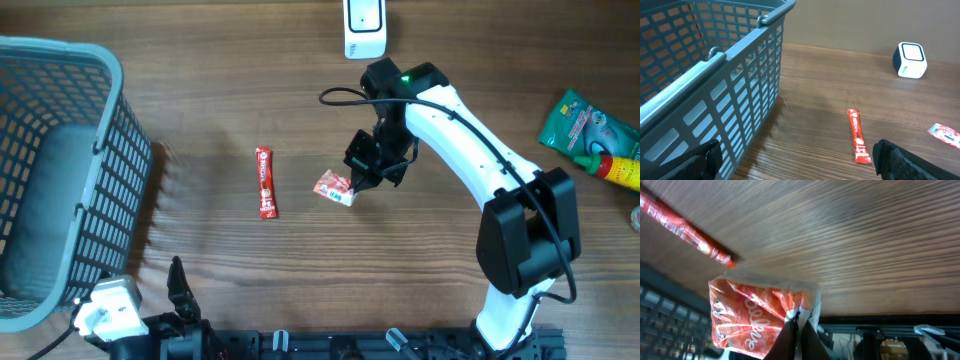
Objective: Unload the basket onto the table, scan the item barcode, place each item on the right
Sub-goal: 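Lift the Kleenex pack off the table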
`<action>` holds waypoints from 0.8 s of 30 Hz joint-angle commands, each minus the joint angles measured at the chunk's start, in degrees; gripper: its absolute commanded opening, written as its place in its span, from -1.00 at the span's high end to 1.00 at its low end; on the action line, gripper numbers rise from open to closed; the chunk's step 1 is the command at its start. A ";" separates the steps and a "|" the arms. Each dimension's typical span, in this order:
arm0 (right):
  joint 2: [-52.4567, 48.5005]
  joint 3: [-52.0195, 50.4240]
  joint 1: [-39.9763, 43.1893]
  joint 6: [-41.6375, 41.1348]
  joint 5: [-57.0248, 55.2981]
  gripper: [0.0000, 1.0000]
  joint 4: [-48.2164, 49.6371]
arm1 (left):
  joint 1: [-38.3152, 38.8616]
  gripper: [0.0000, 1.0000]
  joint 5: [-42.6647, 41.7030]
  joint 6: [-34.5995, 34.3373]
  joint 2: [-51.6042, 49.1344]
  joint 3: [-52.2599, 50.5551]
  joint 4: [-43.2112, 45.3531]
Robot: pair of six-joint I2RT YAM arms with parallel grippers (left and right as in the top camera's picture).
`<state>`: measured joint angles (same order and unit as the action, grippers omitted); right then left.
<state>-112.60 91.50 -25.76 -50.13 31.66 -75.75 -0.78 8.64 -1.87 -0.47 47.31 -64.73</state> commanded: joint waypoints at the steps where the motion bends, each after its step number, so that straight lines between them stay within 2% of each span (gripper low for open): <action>1: 0.74 0.37 -0.09 6.58 8.61 0.91 -0.28 | -0.24 -1.00 -0.28 -0.33 0.20 0.09 0.15; 24: 0.74 0.37 -0.09 6.69 9.55 0.91 -1.73 | -0.24 -1.00 -0.28 -0.33 0.20 0.09 0.15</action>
<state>-112.60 91.50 -25.76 -44.66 40.07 -77.34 -0.78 8.64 -1.87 -0.47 47.31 -64.73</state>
